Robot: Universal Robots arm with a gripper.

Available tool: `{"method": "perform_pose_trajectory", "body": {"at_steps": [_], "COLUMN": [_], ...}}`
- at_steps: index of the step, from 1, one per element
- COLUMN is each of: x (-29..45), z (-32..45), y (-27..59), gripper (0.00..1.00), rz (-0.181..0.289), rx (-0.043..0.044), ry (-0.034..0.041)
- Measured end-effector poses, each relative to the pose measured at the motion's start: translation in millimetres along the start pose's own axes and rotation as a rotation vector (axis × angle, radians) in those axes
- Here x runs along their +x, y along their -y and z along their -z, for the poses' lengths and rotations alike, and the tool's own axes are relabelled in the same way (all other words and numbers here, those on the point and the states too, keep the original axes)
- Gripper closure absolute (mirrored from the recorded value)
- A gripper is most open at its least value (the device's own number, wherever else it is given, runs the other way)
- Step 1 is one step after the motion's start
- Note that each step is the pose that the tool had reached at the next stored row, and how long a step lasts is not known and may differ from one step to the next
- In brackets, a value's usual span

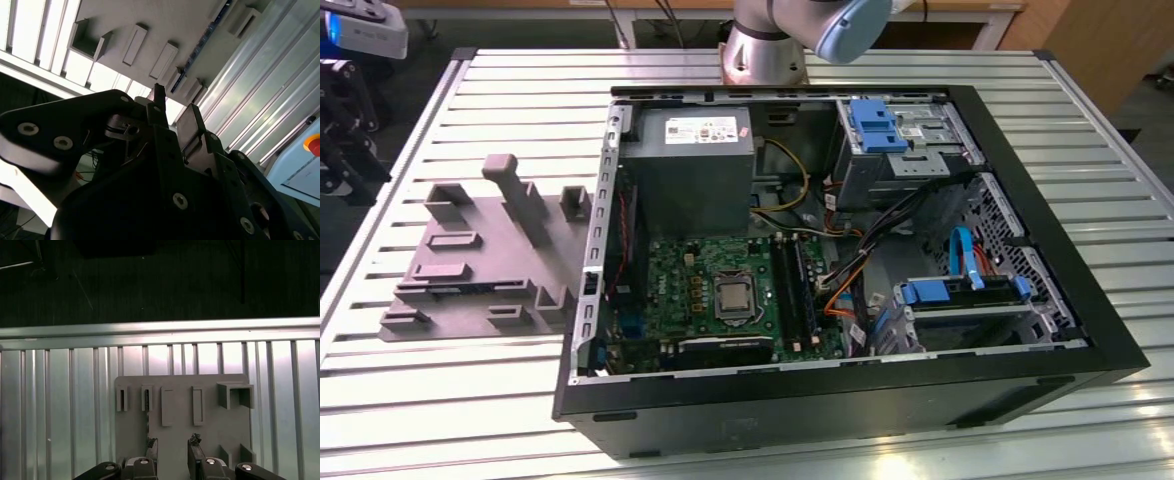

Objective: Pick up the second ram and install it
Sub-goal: 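Pick up the second ram and move it above second insertion slot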

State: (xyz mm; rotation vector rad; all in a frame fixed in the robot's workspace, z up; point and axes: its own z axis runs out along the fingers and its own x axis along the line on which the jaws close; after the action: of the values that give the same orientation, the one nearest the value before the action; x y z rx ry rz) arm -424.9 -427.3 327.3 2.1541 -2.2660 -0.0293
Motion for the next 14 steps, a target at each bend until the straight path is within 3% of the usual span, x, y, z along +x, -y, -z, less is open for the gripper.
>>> {"method": "perform_pose_trajectory", "body": {"at_steps": [10, 11, 14], "x": [1.0, 4.2, 5.3], "z": [-13.4, -20.2, -22.4], "y": [0.3, 0.7, 0.7], "gripper": [0.63, 0.63, 0.63], "rz": [0.0, 0.0, 0.0], "rx": [-0.0001, 0.0061, 0.0074], "ry": [-0.0007, -0.0004, -0.0004]}}
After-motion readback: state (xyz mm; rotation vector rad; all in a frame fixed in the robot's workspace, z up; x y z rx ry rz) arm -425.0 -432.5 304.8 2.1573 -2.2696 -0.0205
